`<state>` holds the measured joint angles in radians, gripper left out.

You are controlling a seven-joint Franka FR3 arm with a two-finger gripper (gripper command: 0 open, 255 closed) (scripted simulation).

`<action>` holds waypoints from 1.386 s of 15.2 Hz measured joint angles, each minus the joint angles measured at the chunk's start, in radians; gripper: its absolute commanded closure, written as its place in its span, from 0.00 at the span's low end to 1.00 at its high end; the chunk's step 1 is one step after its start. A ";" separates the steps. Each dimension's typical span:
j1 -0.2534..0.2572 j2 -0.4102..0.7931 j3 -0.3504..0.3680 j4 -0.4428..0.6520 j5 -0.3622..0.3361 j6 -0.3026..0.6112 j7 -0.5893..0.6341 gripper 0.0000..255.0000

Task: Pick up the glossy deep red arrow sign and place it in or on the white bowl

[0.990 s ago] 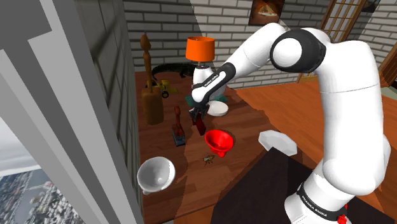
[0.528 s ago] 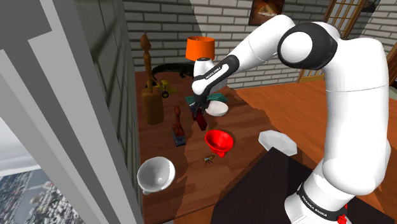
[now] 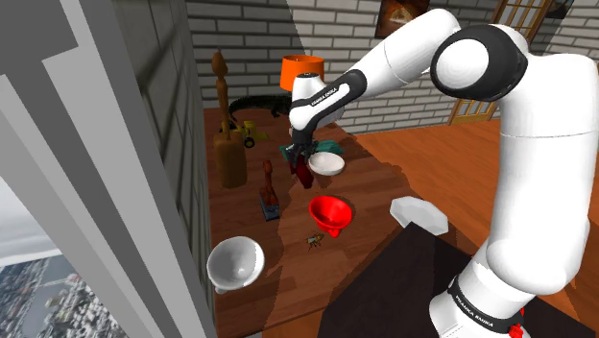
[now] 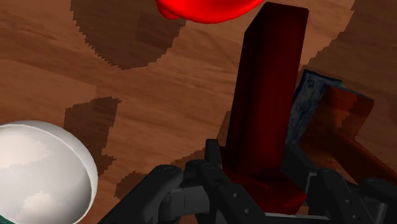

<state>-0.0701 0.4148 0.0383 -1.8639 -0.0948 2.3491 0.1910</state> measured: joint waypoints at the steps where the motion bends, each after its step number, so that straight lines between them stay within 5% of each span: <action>1: -0.001 -0.007 0.000 -0.001 0.001 -0.006 -0.002 1.00; 12: 0.148 -0.116 0.054 -0.133 -0.035 0.002 0.224 1.00; 21: 0.288 -0.139 0.117 -0.139 -0.066 -0.033 0.443 1.00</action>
<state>0.2181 0.2762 0.1550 -2.0032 -0.1613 2.3165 0.6342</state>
